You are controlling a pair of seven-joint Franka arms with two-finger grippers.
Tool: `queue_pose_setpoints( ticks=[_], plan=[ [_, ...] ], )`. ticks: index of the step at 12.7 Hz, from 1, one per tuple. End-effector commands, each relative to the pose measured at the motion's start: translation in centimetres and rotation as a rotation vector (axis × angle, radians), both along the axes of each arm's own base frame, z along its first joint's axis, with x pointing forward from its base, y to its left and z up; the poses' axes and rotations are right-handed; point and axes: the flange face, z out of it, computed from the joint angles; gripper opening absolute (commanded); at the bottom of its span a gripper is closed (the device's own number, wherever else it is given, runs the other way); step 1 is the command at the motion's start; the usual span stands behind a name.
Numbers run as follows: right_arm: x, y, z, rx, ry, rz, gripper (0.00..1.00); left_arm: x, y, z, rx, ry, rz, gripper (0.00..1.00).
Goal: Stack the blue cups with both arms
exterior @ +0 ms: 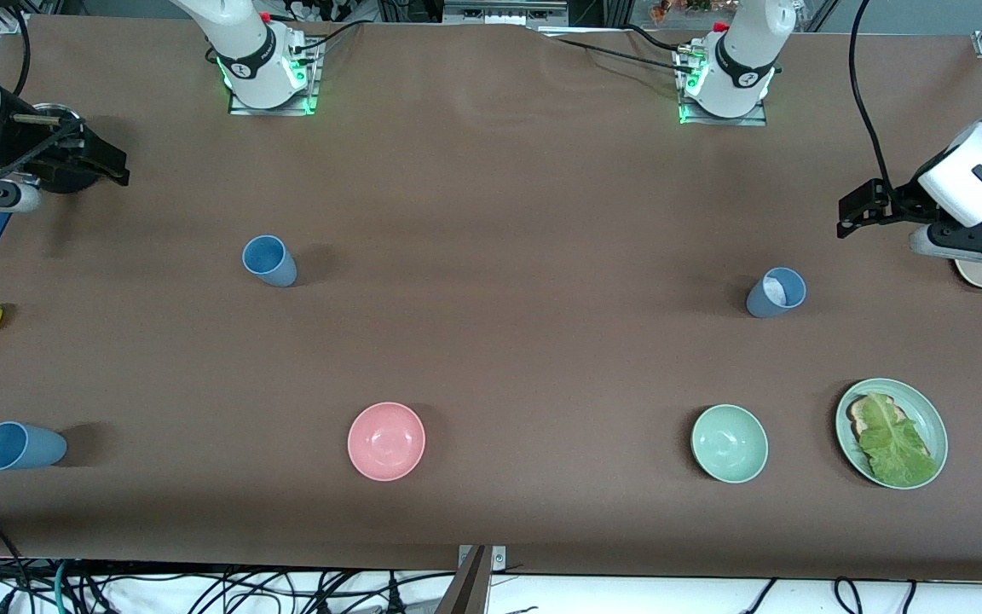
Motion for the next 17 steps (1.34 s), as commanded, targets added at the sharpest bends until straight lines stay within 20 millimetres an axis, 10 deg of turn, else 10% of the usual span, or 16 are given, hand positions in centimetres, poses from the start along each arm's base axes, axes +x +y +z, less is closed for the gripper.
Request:
queue_pose_setpoints(
  ticks=[1, 8, 11, 17],
  plan=[
    [0.0, 0.0, 0.6, 0.013, 0.006, 0.008, 1.00, 0.5, 0.3, 0.1, -0.003, 0.005, -0.001, 1.00],
    [0.0, 0.1, 0.6, 0.014, 0.006, 0.008, 1.00, 4.3, 4.8, -11.2, 0.044, 0.145, 0.039, 1.00],
    [0.1, 0.1, 0.6, 0.014, 0.004, 0.009, 1.00, 3.1, 8.7, -17.1, 0.054, 0.126, 0.072, 1.00],
    [0.0, 0.1, 0.6, 0.014, 0.006, 0.010, 1.00, -0.4, 9.2, -27.7, 0.027, 0.144, 0.066, 0.93]
  ],
)
